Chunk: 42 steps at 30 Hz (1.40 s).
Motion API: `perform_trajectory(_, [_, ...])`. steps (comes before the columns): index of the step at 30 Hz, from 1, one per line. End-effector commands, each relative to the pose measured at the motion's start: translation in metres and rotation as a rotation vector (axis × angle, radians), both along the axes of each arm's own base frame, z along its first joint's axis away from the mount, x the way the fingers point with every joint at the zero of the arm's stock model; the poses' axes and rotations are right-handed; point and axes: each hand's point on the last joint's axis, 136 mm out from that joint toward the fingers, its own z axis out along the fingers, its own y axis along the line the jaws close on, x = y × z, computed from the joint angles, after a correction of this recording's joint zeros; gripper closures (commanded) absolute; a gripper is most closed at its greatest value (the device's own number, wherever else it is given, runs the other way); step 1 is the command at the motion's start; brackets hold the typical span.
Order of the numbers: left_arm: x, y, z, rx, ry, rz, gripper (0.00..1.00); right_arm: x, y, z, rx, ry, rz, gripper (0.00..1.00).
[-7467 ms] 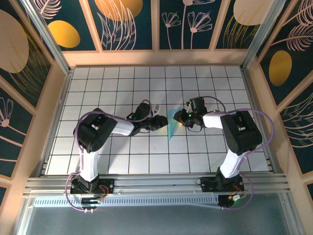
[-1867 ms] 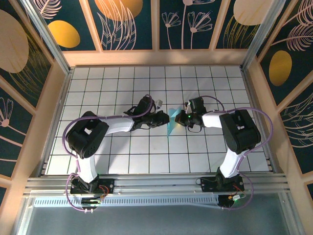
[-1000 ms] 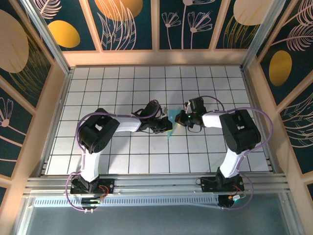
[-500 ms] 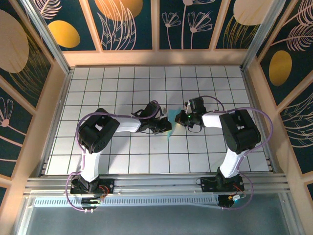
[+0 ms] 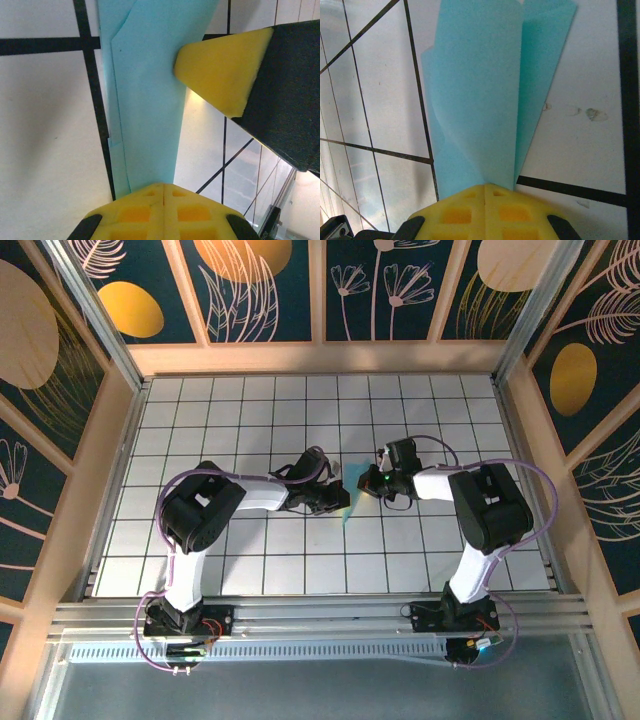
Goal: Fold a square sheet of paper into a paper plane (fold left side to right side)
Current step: Fold the wing for the fifth time at the center of the table.
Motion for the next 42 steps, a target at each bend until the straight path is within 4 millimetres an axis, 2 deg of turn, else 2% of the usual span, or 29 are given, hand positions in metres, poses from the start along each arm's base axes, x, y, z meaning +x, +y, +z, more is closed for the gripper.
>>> perform_trajectory(1, [-0.011, 0.011, -0.024, 0.071, 0.055, 0.010, 0.95, -0.023, -0.016, -0.038, -0.112, 0.118, -0.003, 1.00])
perform_trajectory(15, [-0.013, 0.015, -0.031, 0.095, 0.065, 0.017, 0.96, -0.023, -0.015, -0.037, -0.116, 0.117, 0.003, 1.00])
perform_trajectory(19, [-0.012, 0.017, -0.035, 0.111, 0.068, 0.020, 0.97, -0.019, -0.011, -0.030, -0.098, 0.099, 0.010, 1.00])
perform_trajectory(24, [-0.012, 0.024, -0.043, 0.162, 0.075, 0.031, 1.00, -0.008, -0.003, -0.006, -0.059, 0.036, 0.023, 1.00])
perform_trajectory(27, [-0.013, 0.030, -0.048, 0.198, 0.080, 0.047, 1.00, 0.001, 0.000, 0.016, -0.043, -0.028, 0.029, 1.00])
perform_trajectory(32, [-0.015, 0.035, -0.052, 0.213, 0.087, 0.059, 1.00, 0.004, 0.000, 0.039, -0.035, -0.093, 0.040, 1.00])
perform_trajectory(38, [-0.017, 0.041, -0.057, 0.239, 0.093, 0.067, 1.00, -0.008, 0.007, 0.038, 0.021, -0.108, 0.086, 1.00])
perform_trajectory(42, [-0.017, 0.046, -0.060, 0.274, 0.086, 0.068, 1.00, -0.006, 0.013, 0.032, 0.040, -0.116, 0.102, 1.00])
